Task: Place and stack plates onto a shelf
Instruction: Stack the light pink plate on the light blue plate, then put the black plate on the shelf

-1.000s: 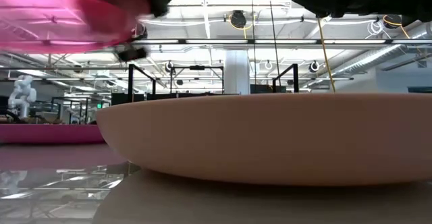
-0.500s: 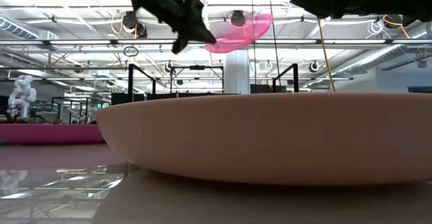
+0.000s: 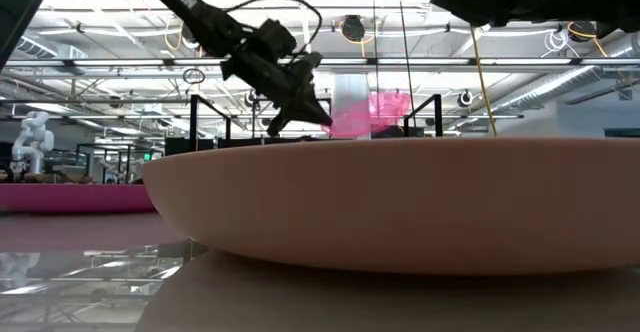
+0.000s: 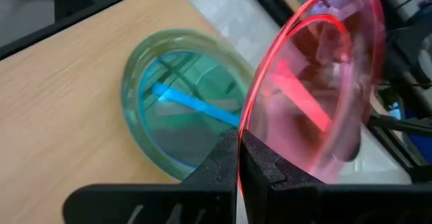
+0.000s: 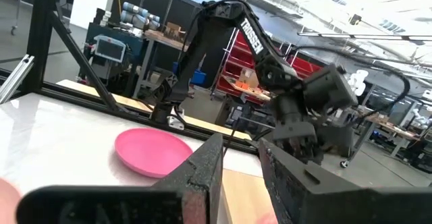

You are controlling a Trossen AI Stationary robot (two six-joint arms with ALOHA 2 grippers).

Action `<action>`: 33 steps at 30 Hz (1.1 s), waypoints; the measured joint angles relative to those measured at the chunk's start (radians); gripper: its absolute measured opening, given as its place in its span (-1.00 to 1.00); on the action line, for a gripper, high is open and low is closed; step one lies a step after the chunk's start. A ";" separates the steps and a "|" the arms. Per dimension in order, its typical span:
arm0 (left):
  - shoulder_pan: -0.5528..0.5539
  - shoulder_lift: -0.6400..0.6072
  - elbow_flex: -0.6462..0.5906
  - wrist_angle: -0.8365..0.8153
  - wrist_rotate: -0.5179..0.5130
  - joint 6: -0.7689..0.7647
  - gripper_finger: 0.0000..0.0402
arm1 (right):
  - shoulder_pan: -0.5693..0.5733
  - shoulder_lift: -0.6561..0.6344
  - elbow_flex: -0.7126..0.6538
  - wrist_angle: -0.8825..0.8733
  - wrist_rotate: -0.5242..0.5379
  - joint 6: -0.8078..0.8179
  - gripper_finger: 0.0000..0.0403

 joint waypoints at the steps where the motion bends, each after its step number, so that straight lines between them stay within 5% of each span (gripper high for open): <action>1: 0.001 0.011 0.003 0.002 -0.001 0.000 -0.98 | 0.000 0.000 0.000 0.000 0.000 0.000 -0.59; 11: 0.001 0.067 0.016 0.039 -0.005 0.026 -0.98 | 0.000 0.000 0.000 0.001 0.000 0.000 -0.59; 19: 0.001 0.067 0.016 0.041 -0.120 0.080 -0.98 | 0.000 0.000 0.000 0.000 -0.001 0.000 -0.59; 33: 0.000 0.067 0.016 0.041 -0.189 0.083 -0.70 | 0.000 0.000 -0.001 0.000 -0.001 0.000 -0.59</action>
